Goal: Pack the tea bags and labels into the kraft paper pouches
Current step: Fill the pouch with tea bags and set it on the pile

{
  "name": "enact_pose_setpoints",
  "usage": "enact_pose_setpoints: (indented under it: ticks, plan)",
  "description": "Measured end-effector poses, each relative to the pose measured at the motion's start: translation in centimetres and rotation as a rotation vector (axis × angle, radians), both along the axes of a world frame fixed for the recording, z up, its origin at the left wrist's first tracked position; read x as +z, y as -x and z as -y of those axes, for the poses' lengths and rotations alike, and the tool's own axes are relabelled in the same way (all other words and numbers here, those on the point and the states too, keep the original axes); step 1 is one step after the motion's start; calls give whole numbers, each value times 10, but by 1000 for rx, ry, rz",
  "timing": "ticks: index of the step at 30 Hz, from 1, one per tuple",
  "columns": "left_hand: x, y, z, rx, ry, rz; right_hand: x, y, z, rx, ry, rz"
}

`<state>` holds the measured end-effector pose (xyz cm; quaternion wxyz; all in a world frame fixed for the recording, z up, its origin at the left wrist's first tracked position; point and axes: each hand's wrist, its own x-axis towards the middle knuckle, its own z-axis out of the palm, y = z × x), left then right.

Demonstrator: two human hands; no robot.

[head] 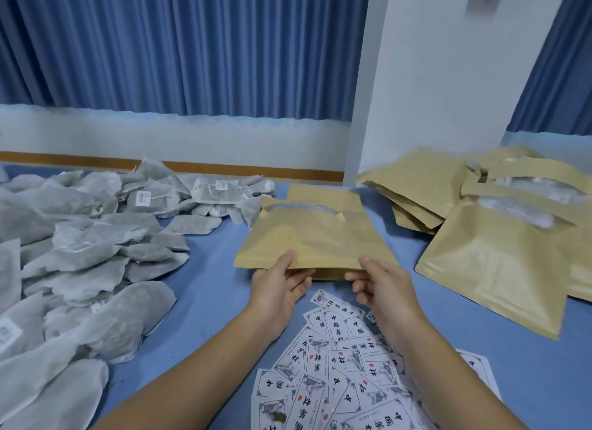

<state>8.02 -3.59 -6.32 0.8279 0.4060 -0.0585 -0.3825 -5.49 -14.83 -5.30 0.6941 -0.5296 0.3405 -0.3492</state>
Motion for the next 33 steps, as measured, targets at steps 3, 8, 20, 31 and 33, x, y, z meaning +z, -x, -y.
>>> enact_pose_setpoints:
  ticks: [3,8,20,31,33]
  plan:
    - [-1,8,4,-50,-78,35,-1,-2,-4,24,1,-6]
    - [-4,15,7,-87,-73,41,0,1,-12,29,-59,55]
    - [-7,23,3,-120,-118,175,-5,-2,-25,116,-2,101]
    - [-6,36,4,-24,-171,219,-6,-4,-29,75,-40,200]
    - [-4,40,3,-36,-150,207,-6,-5,-32,72,-116,244]
